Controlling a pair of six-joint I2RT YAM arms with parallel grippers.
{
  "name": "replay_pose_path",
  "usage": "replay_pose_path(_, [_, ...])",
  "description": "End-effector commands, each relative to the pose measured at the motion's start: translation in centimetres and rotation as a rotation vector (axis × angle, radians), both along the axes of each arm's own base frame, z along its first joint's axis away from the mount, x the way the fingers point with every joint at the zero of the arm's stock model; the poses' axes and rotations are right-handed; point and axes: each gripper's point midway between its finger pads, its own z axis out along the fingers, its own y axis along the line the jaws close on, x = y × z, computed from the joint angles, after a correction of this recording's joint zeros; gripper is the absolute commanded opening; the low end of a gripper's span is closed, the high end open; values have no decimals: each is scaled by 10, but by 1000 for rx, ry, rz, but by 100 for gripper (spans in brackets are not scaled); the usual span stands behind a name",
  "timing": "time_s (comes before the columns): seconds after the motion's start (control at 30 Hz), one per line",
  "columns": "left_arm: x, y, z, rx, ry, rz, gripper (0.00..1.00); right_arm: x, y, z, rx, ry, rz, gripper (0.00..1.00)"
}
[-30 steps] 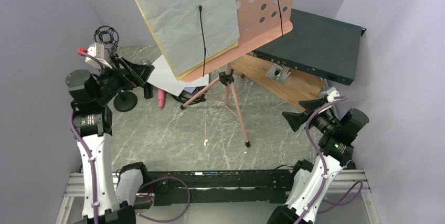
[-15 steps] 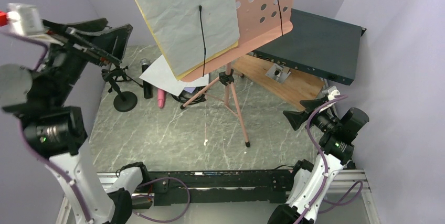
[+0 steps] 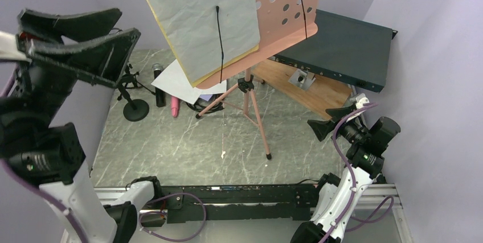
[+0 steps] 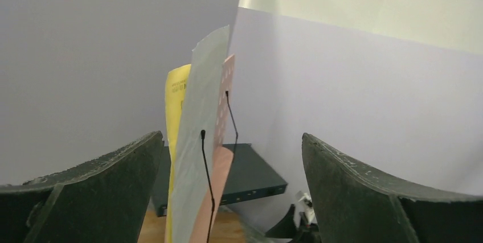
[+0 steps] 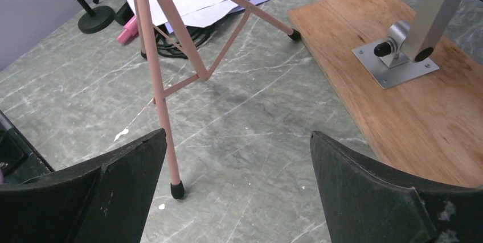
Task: Pack up the instrument practice props
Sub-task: Pick up the sheet music from the music stand.
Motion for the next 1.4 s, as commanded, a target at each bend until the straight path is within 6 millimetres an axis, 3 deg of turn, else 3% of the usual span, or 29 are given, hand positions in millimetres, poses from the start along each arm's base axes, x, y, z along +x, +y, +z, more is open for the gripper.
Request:
replay_pose_path(0.0, [26, -8, 3, -104, 144, -186, 94, 4, -4, 1, -26, -23, -8, 99])
replay_pose_path(0.3, [24, -8, 15, -146, 139, -210, 84, 4, -3, 2, -27, -25, -8, 99])
replay_pose_path(0.43, [22, -10, 17, -148, 125, -234, 65, 4, -3, 2, -26, -25, -7, 100])
replay_pose_path(0.5, [16, -11, 20, -144, 107, -245, 50, 4, -4, 2, -29, -26, -9, 99])
replay_pose_path(0.57, [7, -12, 25, -139, 75, -248, 44, 4, -4, 1, -28, -24, -11, 99])
replay_pose_path(0.73, [0, -12, 27, -131, 53, -240, 44, 4, -4, 1, -27, -23, -11, 99])
replay_pose_path(1.37, [38, -15, 16, -172, 137, -324, 51, 5, -5, 0, -30, -21, -17, 99])
